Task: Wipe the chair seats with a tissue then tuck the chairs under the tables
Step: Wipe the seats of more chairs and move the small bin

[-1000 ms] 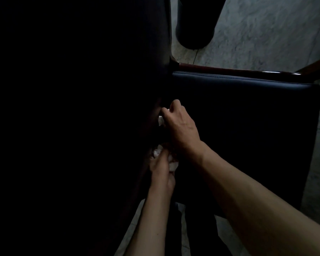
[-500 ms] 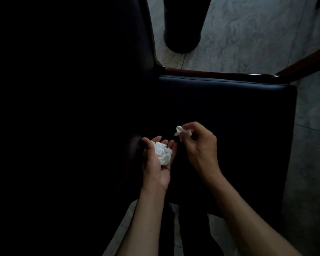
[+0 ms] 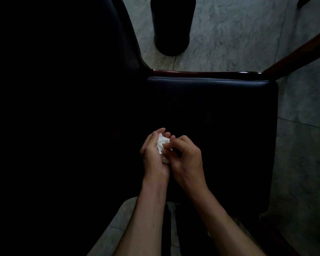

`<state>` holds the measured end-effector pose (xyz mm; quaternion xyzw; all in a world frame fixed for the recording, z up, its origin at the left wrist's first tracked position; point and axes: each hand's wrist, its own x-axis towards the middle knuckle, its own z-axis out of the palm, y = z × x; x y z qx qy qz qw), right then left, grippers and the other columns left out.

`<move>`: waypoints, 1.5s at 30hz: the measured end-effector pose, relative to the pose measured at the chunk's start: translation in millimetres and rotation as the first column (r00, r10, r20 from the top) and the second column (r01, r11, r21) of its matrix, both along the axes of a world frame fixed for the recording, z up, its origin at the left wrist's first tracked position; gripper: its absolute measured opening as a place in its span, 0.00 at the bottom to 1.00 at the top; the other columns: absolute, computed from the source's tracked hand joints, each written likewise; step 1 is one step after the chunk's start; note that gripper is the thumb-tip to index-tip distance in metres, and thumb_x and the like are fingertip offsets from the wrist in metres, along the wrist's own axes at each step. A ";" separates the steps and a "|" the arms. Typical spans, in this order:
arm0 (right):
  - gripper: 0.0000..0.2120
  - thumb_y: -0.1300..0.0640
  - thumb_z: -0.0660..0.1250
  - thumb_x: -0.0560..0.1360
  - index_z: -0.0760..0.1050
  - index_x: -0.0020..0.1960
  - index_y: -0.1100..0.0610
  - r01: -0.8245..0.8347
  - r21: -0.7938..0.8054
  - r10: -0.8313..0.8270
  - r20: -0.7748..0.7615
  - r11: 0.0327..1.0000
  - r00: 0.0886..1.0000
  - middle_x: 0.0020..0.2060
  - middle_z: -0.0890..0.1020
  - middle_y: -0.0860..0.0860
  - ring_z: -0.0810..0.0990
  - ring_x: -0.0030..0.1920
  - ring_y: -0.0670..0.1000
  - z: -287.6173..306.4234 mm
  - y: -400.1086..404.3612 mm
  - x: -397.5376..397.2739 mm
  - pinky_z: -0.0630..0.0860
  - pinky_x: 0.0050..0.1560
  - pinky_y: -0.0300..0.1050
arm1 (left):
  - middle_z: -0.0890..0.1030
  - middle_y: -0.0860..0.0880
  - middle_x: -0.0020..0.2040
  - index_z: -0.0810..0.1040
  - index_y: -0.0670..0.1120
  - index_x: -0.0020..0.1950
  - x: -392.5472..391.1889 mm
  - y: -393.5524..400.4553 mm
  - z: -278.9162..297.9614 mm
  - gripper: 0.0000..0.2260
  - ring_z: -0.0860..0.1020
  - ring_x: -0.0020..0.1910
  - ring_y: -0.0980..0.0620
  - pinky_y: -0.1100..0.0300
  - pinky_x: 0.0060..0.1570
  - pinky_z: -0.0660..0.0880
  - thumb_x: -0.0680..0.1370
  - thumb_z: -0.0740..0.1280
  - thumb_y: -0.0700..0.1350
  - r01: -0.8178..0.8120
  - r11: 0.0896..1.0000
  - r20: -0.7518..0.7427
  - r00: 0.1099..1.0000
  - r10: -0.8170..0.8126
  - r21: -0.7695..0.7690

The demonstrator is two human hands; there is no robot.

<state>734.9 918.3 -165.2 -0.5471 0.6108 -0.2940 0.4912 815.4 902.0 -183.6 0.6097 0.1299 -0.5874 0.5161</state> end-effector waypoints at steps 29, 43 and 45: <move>0.23 0.52 0.68 0.74 0.70 0.68 0.52 -0.014 -0.052 -0.008 -0.395 0.999 0.919 0.64 0.75 0.50 0.74 0.62 0.51 126.9 -19.2 -66.1 0.74 0.63 0.53 | 0.83 0.49 0.39 0.84 0.48 0.43 -22.4 -23.3 142.3 0.05 0.83 0.37 0.49 0.53 0.33 0.82 0.72 0.70 0.39 0.586 0.790 0.821 0.354 -0.448 0.178; 0.31 0.45 0.67 0.72 0.65 0.73 0.51 -0.247 -0.319 -0.027 -0.660 0.915 0.751 0.71 0.69 0.53 0.68 0.69 0.59 363.2 -85.4 -45.9 0.67 0.65 0.59 | 0.80 0.42 0.44 0.81 0.42 0.47 33.3 -40.9 397.4 0.06 0.80 0.43 0.40 0.51 0.40 0.74 0.72 0.66 0.38 0.647 0.704 0.951 -0.272 -0.145 0.292; 0.31 0.44 0.67 0.72 0.66 0.73 0.50 -0.245 -0.363 -0.062 -0.659 0.899 0.749 0.71 0.69 0.53 0.69 0.68 0.60 390.6 -93.6 -33.5 0.67 0.64 0.60 | 0.79 0.41 0.43 0.80 0.42 0.47 51.6 -47.2 425.0 0.06 0.79 0.41 0.38 0.51 0.37 0.73 0.72 0.66 0.38 0.624 0.722 0.940 -0.320 -0.114 0.300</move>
